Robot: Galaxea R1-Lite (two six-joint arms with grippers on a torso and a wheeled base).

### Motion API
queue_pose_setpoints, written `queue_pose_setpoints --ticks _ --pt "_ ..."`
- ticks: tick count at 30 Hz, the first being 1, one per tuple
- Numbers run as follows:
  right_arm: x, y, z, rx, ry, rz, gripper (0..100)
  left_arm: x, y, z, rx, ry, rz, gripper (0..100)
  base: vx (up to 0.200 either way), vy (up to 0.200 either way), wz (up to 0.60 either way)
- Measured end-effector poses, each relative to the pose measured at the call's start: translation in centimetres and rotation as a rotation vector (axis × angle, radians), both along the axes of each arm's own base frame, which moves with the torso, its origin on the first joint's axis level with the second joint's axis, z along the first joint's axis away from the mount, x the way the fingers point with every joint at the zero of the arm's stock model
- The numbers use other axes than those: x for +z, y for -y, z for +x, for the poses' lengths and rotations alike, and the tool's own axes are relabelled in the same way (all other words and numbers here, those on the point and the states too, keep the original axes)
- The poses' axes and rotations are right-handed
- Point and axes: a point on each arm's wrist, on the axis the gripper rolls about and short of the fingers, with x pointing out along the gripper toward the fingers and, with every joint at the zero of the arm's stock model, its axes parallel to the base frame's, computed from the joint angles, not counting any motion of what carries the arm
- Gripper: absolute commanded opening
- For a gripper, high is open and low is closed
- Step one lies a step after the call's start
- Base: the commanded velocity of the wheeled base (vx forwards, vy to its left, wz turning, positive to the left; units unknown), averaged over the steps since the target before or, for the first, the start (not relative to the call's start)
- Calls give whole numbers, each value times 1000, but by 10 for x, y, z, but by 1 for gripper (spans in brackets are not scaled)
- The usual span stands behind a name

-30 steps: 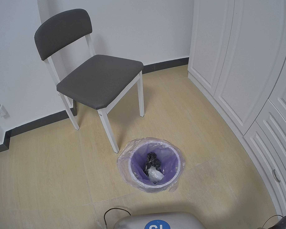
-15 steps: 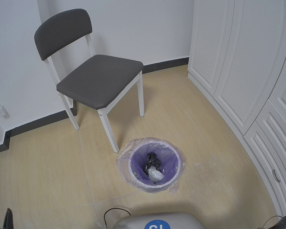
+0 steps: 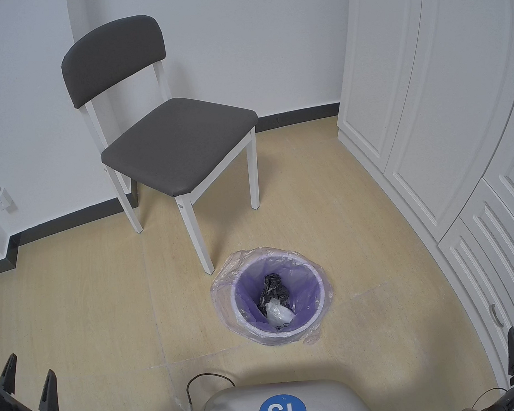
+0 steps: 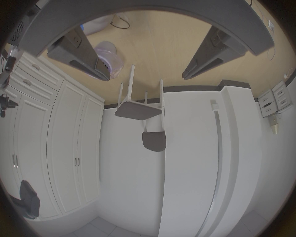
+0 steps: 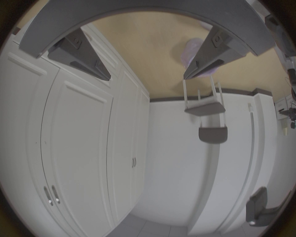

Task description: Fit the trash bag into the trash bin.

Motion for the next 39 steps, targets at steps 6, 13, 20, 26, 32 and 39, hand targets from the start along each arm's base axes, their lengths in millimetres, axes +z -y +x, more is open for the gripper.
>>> queue_pose_setpoints --ticks 6,13,20,26,32,39 --pt "-1 0 0 -6 -10 -5 100 -2 0 0 -6 -14 -10 100 0 0 0" --pt "-11 -2 1 81 -95 36 100 1 0 0 0 22 -13 100 0 0 0" --pt "-10 -1 1 44 -86 110 100 1 0 0 -2 17 -9 100 0 0 0" --pt "-10 -1 1 32 -80 109 100 1 0 1 -2 16 -12 100 0 0 0" --pt "-9 0 1 26 -75 127 100 1 0 1 -3 15 -14 100 0 0 0" --pt "-9 -2 1 94 -85 43 100 1 0 1 -10 12 21 100 0 0 0"
